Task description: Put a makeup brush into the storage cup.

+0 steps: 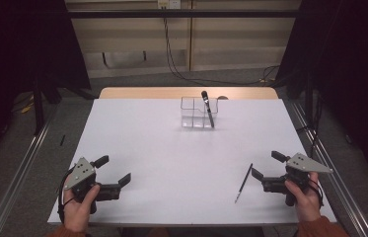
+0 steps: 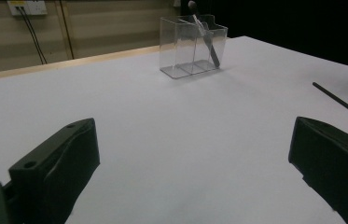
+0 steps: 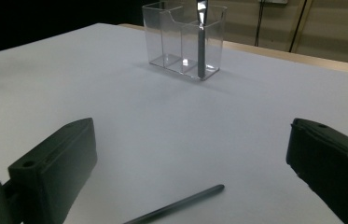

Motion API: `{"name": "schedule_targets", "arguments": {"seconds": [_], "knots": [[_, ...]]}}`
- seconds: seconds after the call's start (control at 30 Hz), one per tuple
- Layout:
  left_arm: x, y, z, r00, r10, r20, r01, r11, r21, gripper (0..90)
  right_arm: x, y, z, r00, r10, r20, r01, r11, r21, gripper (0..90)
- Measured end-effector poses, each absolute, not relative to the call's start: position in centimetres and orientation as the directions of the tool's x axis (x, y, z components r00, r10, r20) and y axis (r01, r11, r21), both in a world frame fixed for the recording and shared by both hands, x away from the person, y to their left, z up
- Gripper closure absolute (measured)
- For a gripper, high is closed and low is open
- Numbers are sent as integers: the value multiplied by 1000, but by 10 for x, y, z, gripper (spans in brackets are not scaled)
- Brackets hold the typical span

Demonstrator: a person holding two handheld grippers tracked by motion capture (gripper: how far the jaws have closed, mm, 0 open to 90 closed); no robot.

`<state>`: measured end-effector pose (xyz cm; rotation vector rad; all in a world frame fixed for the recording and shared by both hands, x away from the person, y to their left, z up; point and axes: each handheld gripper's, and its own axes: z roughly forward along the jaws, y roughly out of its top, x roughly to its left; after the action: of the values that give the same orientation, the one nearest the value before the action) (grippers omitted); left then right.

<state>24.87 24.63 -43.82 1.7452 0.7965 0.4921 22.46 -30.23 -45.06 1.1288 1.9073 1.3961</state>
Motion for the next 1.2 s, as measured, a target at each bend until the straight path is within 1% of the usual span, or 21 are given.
{"name": "schedule_targets", "arguments": {"seconds": [0.2, 0.27, 0.43, 0.67, 0.87, 1.03, 1.2], "knots": [[250, 246, -438, 681, 730, -62, 271, -172, 947, 19, 232, -299, -446, -540, 839, 69, 303, 117, 946, 9], [251, 246, -439, 684, 727, -60, 270, -176, 947, 19, 237, -297, -443, -529, 847, 58, 286, 114, 951, 13], [250, 247, -439, 682, 728, -62, 271, -173, 947, 19, 250, -289, -437, -548, 835, 53, 291, 130, 948, 9], [251, 245, -439, 686, 726, -55, 269, -182, 946, 19, 268, -278, -432, -607, 792, 69, 334, 176, 926, 8], [252, 246, -439, 684, 727, -55, 271, -184, 945, 19, 279, -274, -430, -616, 785, 63, 348, 200, 916, 16], [252, 245, -439, 686, 726, -51, 267, -186, 945, 19, 282, -270, -429, -635, 770, 51, 360, 237, 902, 18], [252, 247, -439, 684, 728, -51, 269, -187, 945, 19, 283, -269, -428, -666, 743, 68, 388, 267, 882, 36]]}}
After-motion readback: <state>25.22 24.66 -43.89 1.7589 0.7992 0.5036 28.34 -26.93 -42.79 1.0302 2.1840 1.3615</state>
